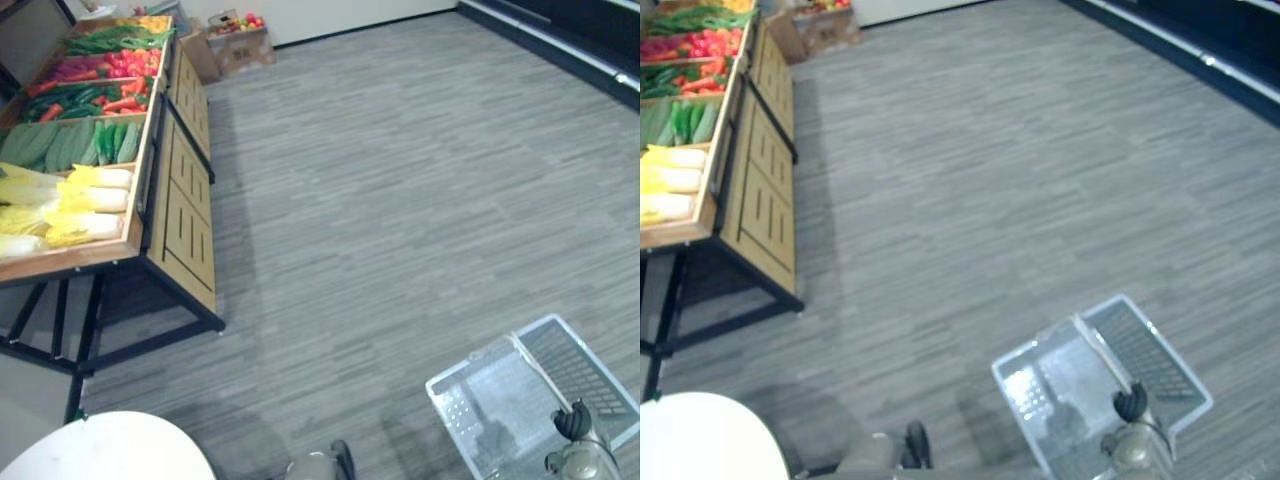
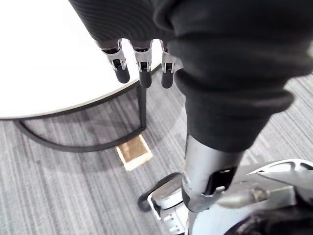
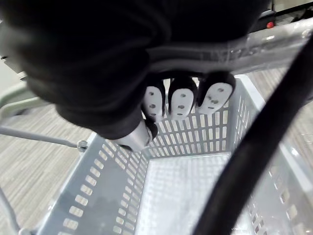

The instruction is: Pick vegetable in the basket

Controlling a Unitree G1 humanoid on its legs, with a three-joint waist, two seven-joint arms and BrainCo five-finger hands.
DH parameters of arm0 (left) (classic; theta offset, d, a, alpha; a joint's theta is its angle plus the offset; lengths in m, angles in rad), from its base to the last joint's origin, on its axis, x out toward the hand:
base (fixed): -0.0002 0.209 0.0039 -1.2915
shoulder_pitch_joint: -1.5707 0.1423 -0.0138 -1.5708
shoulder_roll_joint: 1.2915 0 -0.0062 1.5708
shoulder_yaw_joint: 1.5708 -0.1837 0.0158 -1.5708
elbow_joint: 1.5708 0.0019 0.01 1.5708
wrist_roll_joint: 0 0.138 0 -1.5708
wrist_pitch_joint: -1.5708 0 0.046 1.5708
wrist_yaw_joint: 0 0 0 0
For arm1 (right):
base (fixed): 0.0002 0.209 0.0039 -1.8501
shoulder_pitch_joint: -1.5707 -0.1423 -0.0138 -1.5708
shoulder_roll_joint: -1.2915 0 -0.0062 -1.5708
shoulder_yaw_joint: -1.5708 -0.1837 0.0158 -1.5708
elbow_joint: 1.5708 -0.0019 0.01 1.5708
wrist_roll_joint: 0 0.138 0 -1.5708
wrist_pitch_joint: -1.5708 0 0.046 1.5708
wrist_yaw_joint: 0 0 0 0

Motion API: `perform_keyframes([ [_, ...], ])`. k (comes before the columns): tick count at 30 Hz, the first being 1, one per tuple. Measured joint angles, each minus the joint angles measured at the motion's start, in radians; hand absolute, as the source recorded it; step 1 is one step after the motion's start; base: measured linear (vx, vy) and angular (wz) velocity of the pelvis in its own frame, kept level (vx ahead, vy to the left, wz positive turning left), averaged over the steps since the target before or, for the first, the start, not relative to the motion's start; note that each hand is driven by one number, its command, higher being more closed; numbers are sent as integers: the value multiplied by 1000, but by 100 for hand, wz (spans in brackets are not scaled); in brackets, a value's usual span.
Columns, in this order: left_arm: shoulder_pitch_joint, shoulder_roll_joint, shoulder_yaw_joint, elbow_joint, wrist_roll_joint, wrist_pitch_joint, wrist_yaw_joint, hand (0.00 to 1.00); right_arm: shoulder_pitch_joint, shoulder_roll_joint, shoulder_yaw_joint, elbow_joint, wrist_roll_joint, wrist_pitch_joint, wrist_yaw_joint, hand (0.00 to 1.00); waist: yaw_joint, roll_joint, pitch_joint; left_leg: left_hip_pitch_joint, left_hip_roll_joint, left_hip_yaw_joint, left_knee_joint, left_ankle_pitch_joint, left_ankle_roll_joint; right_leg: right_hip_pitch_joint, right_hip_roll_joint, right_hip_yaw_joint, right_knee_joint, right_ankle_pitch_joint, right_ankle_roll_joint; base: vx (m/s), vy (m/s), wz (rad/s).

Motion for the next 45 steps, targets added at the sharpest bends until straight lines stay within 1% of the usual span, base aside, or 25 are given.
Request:
perform_keyframes([
  [3, 0, 22, -40, -27, -2, 5, 0, 0, -33, 5, 25, 3, -1, -9, -3, 100, -1, -8, 9, 120, -12, 3, -42, -42, 26, -146, -28, 26, 369, 228, 18, 425, 131, 16],
  [4, -8, 38, -57, -39, -4, 7, 1, 0, -42, 7, 41, 3, -1, -16, 1, 100, -2, -16, 22, 181, -15, -19, -83, -42, 26, -196, -9, -2, 519, 164, -50, 471, 21, 18],
  [5, -10, 41, -61, -41, -4, 6, 2, 0, -42, 7, 44, 3, -1, -17, 1, 100, -2, -17, 23, 196, -16, -23, -94, -42, 26, -204, -3, -11, 542, 147, -60, 377, -23, 23],
  [7, -44, 52, -95, -57, -6, 7, 8, 0, -45, 8, 51, -15, 0, -34, -3, 100, -9, -4, 37, 337, -13, -67, -195, -41, 25, -285, 62, -139, 610, -24, -166, 382, -92, 29],
  [9, -65, 49, -102, -59, -12, 5, 16, 0, -49, 8, 49, -33, 1, -35, -7, 100, -27, -1, 44, 370, -10, -88, -205, -41, 25, -330, 70, -195, 502, -67, -180, 293, -144, 55],
  [10, -86, 47, -102, -62, -17, 3, 23, 0, -53, 8, 48, -36, 1, -33, -7, 100, -51, 3, 57, 393, -1, -97, -208, -45, 19, -332, 80, -217, 319, -69, -185, 380, -292, 90],
  [12, -93, 53, -102, -93, -18, -6, 27, 0, -43, 22, 43, -37, 2, -25, -7, 100, -60, -18, 54, 405, 2, -113, -209, -72, -28, -316, 106, -165, -84, 28, -159, 334, -283, 74],
  [14, -128, 10, -120, -78, -15, -10, 24, 0, -88, 20, -17, -2, -4, -6, -5, 100, -41, 43, 82, 406, 26, -149, -229, -83, -82, -298, 154, -186, -86, 85, -169, 339, -249, 20],
  [17, -137, 3, -122, -77, -12, -15, 25, 0, -87, 18, -69, -13, -12, 12, -8, 100, -59, 51, 94, 430, 24, -172, -256, -44, -86, -382, 129, -86, 106, -11, -135, 160, -152, 56],
  [18, -134, 10, -113, -72, -10, -17, 26, 0, -64, 20, -75, -16, -10, 12, -4, 100, -55, 30, 90, 446, 14, -193, -268, -64, -96, -369, 123, -62, 56, -32, -129, 111, -165, 62],
  [19, -131, -10, -114, -47, -2, -13, 23, 0, -54, 13, -82, -16, -11, 12, -1, 100, -59, 79, 84, 435, 63, -228, -243, -108, -109, -346, 148, -117, 55, -64, -140, 122, -133, 47],
  [22, -121, -5, -96, -35, 21, -8, 25, 0, -28, 24, -91, -7, -11, 22, 6, 100, -58, 77, 89, 290, 110, -265, 64, -69, -148, -275, 141, -181, 39, -96, -152, 152, -221, 61],
  [23, -115, -5, -87, -40, 25, -4, 34, 0, 4, 20, -88, -7, -10, 23, 6, 100, -58, 77, 91, 214, 150, -263, 239, 6, -193, -212, 135, -220, 28, -121, -156, 241, -218, 68],
  [24, -116, -3, -86, -39, 24, -2, 36, 0, 16, 20, -87, -6, -10, 24, 6, 100, -58, 76, 92, 189, 168, -258, 303, 52, -202, -181, 132, -238, 21, -133, -160, 225, -154, 65],
  [26, -113, 1, -76, -37, 24, 5, 44, 0, 44, 21, -84, -7, -6, 24, 6, 100, -55, 75, 94, 129, 235, -220, 436, 252, -138, -64, 151, -296, -59, -148, -166, 229, -153, 57],
  [28, -118, 4, -63, -42, 23, 4, 45, 0, 52, 21, -86, -21, 0, 24, 4, 100, -54, 67, 97, 6, 270, -157, 543, 180, -94, 7, 167, -335, -143, -147, -168, 257, -167, 68],
  [31, -114, 6, -58, -49, 17, 5, 44, 0, 50, 10, -77, -39, 6, 24, 2, 100, -46, 63, 100, -91, 220, -70, 416, 109, -99, 73, 176, -381, -215, -143, -172, 241, -73, 38],
  [33, -109, 5, -68, -48, 17, 5, 44, 0, 41, 6, -58, -39, 6, 22, 1, 100, -29, 61, 101, -92, 159, -36, 146, 117, -103, 111, 180, -402, -238, -142, -171, 374, -8, 14],
  [35, -104, 6, -81, -49, 18, 5, 44, 0, 15, 0, -31, -38, 4, 18, 0, 100, -26, 65, 103, -99, 118, -34, -249, 213, -127, 166, 207, -428, -289, -142, -167, 338, 55, 10],
  [39, -84, 5, -79, -56, 20, 5, 42, 0, -35, 1, 24, 1, 2, 14, -1, 100, -15, 65, 105, -127, 181, -9, -265, 248, -107, 283, 232, -412, -345, -187, -81, 478, 200, -18],
  [40, -83, 20, -77, -55, 21, 5, 36, 0, -35, 7, 59, 6, -1, 15, 4, 100, 0, 29, 96, -128, 154, -3, -204, 309, -80, 308, 192, -393, -343, -217, -88, 519, 232, -33],
  [42, -86, 25, -74, -57, 28, 4, 24, 0, -39, 8, 97, 8, -16, 8, 9, 100, 15, -7, 79, -130, 98, -5, -146, 297, -67, 272, 107, -346, -220, -206, -83, 544, 213, -16],
  [43, -88, 40, -76, -56, 29, 6, 20, 0, -54, 10, 110, 13, -28, -2, 7, 100, 6, -41, 86, -116, 53, -7, -129, 275, 2, 199, 42, -278, -52, -148, -75, 555, 254, 21],
  [44, -87, 54, -76, -57, 29, 6, 18, 0, -66, 8, 109, 12, -40, -10, 5, 100, 7, -47, 87, -99, 32, -1, -121, 260, 22, 162, 8, -240, 41, -104, -70, 543, 261, 26],
  [45, -85, 59, -76, -51, 29, 10, 10, 0, -92, 1, 109, 25, -45, -10, 8, 100, 7, -72, 100, -52, 7, 14, -105, 211, 39, 90, -46, -176, 216, 58, -67, 620, 252, 10],
])
